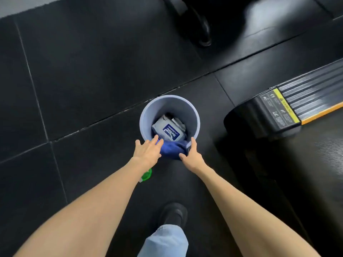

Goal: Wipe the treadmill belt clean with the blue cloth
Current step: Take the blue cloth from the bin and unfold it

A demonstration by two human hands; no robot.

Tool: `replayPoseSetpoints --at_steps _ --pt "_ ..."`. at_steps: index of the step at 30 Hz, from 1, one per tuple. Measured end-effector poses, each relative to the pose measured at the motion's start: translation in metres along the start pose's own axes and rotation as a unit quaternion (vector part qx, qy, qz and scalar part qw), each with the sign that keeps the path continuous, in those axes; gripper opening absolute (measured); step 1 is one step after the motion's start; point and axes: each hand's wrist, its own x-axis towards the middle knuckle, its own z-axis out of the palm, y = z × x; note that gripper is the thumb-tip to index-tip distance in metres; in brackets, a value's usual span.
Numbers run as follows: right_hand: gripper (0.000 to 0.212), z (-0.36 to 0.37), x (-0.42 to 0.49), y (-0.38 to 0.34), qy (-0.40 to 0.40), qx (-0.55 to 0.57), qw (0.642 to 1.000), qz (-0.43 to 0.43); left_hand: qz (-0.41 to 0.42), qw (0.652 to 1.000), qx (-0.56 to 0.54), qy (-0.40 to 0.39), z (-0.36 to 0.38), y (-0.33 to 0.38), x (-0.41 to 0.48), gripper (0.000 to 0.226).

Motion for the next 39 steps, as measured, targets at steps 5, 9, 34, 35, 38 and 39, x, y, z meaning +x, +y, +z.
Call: replayPoseSetpoints --at_steps 5,9,34,35,38,39 --pt "0.077 0.018 0.035 -0.008 0.101 0.130 0.978 0.128 0.016 0.995 0.054 0.080 0.006 0.003 0.026 0.022" --pt "0.057 0.006 0.036 -0.013 0.082 0.090 0.973 0.195 0.044 0.989 0.098 0.104 -0.008 0.004 0.026 0.026" --pt "0.023 -0.490 -0.343 -0.016 0.374 0.449 0.810 -0.048 0.192 0.907 -0.374 -0.018 -0.473 0.392 -0.162 0.013" --pt "0.021 -0.514 -0.364 -0.009 0.391 0.451 0.800 -0.050 0.199 0.903 -0.379 -0.038 -0.490 0.420 -0.174 0.021" --pt "0.023 -0.583 -0.423 0.021 0.454 0.460 0.761 -0.060 0.204 0.893 -0.384 -0.112 -0.538 0.503 -0.217 0.023" --pt "0.027 -0.602 -0.442 0.031 0.468 0.457 0.754 -0.058 0.200 0.892 -0.381 -0.139 -0.550 0.529 -0.232 0.023"
